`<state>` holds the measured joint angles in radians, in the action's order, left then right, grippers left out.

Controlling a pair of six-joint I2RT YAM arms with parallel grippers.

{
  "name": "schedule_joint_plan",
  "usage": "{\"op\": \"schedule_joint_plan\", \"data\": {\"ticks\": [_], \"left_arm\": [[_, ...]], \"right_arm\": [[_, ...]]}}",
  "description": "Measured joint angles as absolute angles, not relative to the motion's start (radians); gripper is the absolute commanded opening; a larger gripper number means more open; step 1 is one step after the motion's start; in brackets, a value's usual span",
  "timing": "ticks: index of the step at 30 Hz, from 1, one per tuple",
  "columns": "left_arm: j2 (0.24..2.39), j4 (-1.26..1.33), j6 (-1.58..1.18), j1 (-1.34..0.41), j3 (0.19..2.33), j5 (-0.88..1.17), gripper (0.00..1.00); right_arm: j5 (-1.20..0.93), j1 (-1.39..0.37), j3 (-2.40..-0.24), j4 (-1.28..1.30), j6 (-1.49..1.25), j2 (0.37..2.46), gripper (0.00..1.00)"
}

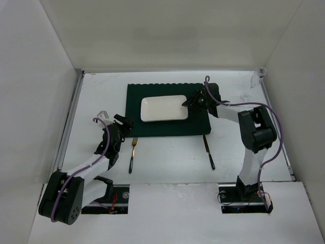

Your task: Set the dinner table for one person

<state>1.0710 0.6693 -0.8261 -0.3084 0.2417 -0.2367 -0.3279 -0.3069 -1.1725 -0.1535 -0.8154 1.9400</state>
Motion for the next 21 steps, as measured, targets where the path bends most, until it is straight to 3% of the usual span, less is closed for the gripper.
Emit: {"op": "schedule_joint_plan", "data": {"ticks": [15, 17, 19, 21], "left_arm": [[1.071, 0.669, -0.826, -0.313, 0.242, -0.237, 0.6], [1.071, 0.669, -0.826, -0.315, 0.242, -0.237, 0.58], [1.071, 0.669, -0.826, -0.322, 0.242, -0.238, 0.53], [1.071, 0.669, -0.824, -0.336, 0.242, -0.238, 0.37]], "right_arm": [[-0.144, -0.307, -1.277, 0.044, -0.671, 1.9, 0.59], [-0.095, -0.307, -1.277, 0.089, -0.64, 1.845, 0.48], [-0.029, -0.307, -1.278, 0.13, -0.598, 1.758, 0.28], [0.052, -0.307, -1.305, 0.167, -0.566, 1.635, 0.13]]}}
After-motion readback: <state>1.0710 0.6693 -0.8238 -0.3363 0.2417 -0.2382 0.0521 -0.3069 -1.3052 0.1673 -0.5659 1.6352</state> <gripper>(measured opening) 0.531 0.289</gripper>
